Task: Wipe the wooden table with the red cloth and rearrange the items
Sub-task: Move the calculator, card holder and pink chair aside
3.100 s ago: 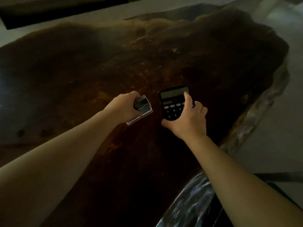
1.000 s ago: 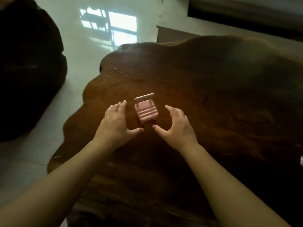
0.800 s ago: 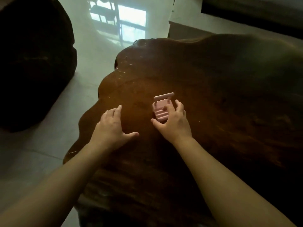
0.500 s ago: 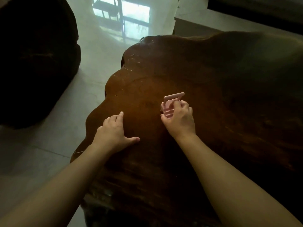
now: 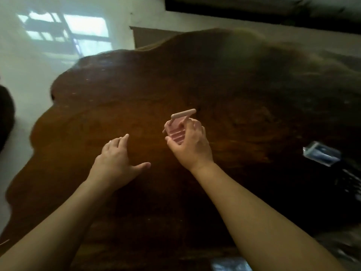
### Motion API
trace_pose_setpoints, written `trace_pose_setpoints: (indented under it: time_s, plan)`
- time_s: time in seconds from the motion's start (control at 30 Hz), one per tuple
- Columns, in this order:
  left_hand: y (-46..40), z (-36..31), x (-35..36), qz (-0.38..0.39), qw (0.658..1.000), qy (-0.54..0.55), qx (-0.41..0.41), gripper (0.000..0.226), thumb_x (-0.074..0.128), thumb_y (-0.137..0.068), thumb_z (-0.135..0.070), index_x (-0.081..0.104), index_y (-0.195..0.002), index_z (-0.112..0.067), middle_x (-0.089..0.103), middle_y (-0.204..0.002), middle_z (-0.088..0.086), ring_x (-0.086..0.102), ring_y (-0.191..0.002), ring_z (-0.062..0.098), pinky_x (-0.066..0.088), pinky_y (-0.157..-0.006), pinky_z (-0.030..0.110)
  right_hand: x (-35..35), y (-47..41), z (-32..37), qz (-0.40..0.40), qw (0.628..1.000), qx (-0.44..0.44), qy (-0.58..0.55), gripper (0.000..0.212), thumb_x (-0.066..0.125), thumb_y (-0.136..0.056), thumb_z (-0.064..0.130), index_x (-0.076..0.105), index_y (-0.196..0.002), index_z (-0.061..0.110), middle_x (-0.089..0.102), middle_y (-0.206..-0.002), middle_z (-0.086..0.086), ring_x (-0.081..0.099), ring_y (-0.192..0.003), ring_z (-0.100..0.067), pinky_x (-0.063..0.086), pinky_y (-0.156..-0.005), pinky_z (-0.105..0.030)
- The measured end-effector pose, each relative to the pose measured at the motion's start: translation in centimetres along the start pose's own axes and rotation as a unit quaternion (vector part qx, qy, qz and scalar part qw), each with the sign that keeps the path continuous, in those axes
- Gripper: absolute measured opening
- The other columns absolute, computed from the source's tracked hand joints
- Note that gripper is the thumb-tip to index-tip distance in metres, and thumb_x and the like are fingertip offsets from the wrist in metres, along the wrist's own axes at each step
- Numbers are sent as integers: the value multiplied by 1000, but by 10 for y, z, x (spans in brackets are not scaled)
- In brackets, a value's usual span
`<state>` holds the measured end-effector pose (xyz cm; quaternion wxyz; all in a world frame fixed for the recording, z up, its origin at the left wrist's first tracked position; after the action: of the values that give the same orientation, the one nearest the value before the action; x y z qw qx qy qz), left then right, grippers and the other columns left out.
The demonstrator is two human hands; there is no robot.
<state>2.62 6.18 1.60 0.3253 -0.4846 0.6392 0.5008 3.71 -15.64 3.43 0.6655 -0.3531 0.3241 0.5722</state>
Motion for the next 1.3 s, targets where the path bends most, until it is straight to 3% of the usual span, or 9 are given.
trace_pose_setpoints:
  time_s: [0.23,0.4,0.67,1.03,1.17,1.3]
  plan:
    - [-14,-115,34,37,996,-5,84,124,60,-59,-84,10,-156,-26,26,-161,7,23,-146,30,34,-110,52,-87,-1,-122,-73,993,89,31,61,77,-86,48,47,-132,22,52,-137,-7,52,-123,-23,58,-82,-29]
    - [-19,-182,58,48,991,-16,124,125,56,-56,-86,9,-156,-27,25,-161,6,22,-146,30,34,-110,52,-139,-1,-208,-119,978,166,42,58,79,-85,48,50,-129,23,52,-136,-6,52,-121,-22,48,-77,-24]
    - [-32,-249,90,56,985,-23,160,124,54,-55,-89,13,-156,-28,26,-160,5,25,-145,30,35,-108,52,-181,2,-310,-143,956,248,69,54,78,-86,44,54,-127,19,53,-134,-8,54,-118,-24,51,-80,-30]
    - [-45,-294,112,36,974,-48,218,116,56,-63,-87,19,-154,-26,28,-160,3,22,-146,30,35,-109,54,-179,7,-348,-140,949,272,81,60,73,-90,48,49,-135,16,51,-139,-12,53,-123,-27,48,-78,-29]
    - [-37,-292,107,28,972,-45,231,110,57,-66,-85,25,-152,-25,32,-158,3,27,-144,29,39,-107,53,-182,12,-347,-124,948,284,73,68,71,-90,54,47,-141,16,46,-149,-12,47,-133,-30,54,-91,-41]
    - [-25,-282,95,26,972,-46,228,104,57,-67,-83,30,-151,-27,34,-157,2,32,-141,27,43,-104,51,-189,31,-334,-138,948,282,60,73,72,-90,52,44,-147,17,41,-156,-13,41,-141,-32,53,-96,-43]
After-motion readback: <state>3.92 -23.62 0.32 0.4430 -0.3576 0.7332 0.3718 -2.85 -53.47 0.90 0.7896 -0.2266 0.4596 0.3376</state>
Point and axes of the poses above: each hand's wrist, its own y-axis away from the middle knuckle, its own x-axis out of the palm, z = x × y, the point moved 4 cm from there along -y, towards the middle knuckle
